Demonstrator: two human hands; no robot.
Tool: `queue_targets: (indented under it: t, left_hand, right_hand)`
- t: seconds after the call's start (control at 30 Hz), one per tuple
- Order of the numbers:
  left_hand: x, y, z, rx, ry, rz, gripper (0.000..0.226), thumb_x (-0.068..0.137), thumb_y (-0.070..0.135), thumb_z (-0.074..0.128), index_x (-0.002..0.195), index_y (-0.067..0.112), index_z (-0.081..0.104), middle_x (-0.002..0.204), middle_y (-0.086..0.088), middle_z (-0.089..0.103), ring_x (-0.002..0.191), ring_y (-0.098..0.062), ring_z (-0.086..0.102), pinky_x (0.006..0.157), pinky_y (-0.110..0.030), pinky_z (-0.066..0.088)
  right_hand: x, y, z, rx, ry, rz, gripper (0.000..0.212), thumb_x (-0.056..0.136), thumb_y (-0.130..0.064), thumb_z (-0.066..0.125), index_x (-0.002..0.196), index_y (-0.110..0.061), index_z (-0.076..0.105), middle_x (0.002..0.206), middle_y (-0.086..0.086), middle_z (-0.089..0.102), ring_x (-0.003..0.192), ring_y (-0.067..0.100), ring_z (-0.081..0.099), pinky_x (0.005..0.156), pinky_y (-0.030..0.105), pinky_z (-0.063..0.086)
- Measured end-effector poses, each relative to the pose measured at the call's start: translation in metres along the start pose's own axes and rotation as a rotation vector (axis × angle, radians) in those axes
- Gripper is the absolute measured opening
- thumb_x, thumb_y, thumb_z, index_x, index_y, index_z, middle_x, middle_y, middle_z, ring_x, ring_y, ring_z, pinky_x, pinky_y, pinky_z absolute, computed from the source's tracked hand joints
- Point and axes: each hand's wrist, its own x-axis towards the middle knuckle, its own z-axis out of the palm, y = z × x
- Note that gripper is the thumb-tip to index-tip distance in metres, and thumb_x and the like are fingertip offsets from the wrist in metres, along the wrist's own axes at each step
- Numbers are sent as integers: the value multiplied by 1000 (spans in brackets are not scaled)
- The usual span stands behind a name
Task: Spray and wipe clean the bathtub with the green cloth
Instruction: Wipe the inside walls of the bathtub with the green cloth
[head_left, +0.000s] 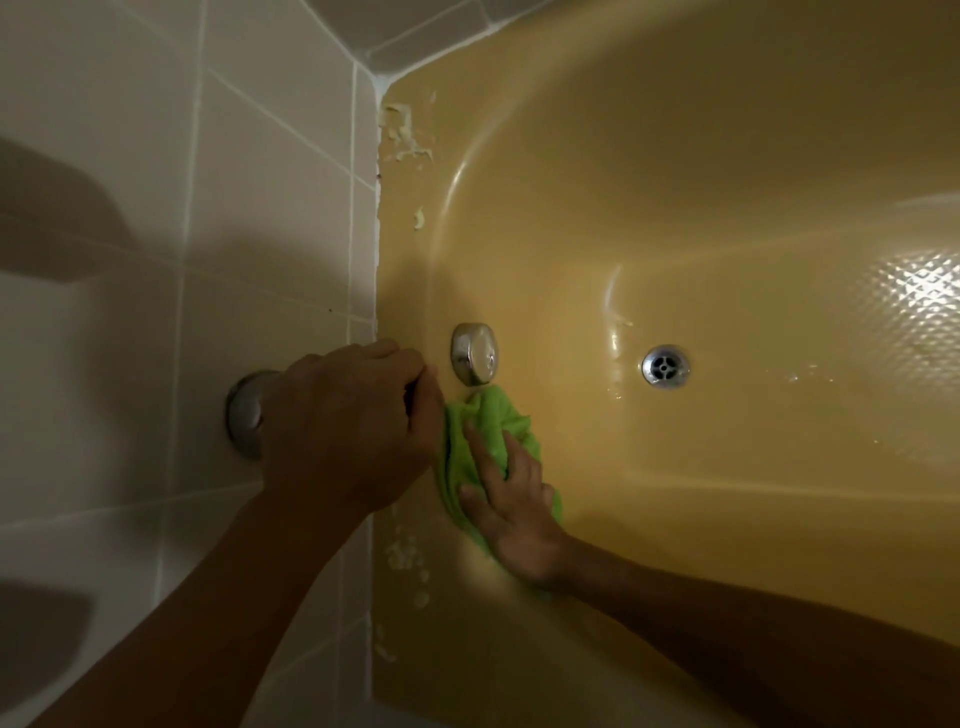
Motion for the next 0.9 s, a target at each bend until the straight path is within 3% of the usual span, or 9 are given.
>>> queue_targets:
  t: [0.07,0.2,0.43,0.57,0.7,0.8,0.9]
  left_hand:
    - [0,0,-1,-19,5,21,33,98,35,48,68,20,48,66,-1,49,57,-30,49,55,-33,33]
    - [-4,-1,2,14,52,48,35,101,33,48,69,18,52,67,-1,47,56,-26,44,55,-33,32]
    - [-7,-1,3,-2,71,45,31,100,37,50,81,18,65,73,-2,57,59,-27,51,56,-37,42]
    - [-5,2,-1,3,84,38,26,96,42,54,86,23,69,77,2,62,62,-26,56,60,-30,36]
    - [-5,3,0,-10,81,27,30,95,47,52,91,24,71,81,3,64,67,-28,60,62,-34,42]
    - [-5,3,0,-23,74,26,32,94,48,55,100,23,73,89,1,69,72,-28,64,64,-36,47]
    - [-5,5,-3,-19,45,10,36,91,50,59,114,25,73,100,2,73,81,-28,66,69,-37,48]
  right_hand:
    - [12,7,0,19,23,108,52,105,-58,21,134,-72,-20,169,-1,-11,154,24,-7,119,54,6]
    - [24,12,1,40,39,218,57,107,-57,19,156,-50,-8,170,3,-9,155,25,-6,121,55,4]
    - [-4,14,0,21,-5,68,54,95,-71,21,126,-79,-23,168,1,-3,153,22,-4,118,53,8]
    - [19,-6,-3,167,110,94,61,89,-76,19,141,-71,-13,170,-1,-8,155,22,-6,118,59,4]
    - [27,-13,-2,189,159,127,69,87,-77,18,148,-61,-10,170,-1,-6,154,22,-4,118,58,5]
    - [8,-4,1,145,96,79,76,78,-89,14,146,-65,-12,169,-5,-6,154,20,-5,119,56,7]
    - [5,-5,1,223,129,64,74,79,-88,14,147,-70,-7,169,-7,0,154,18,-1,120,57,8]
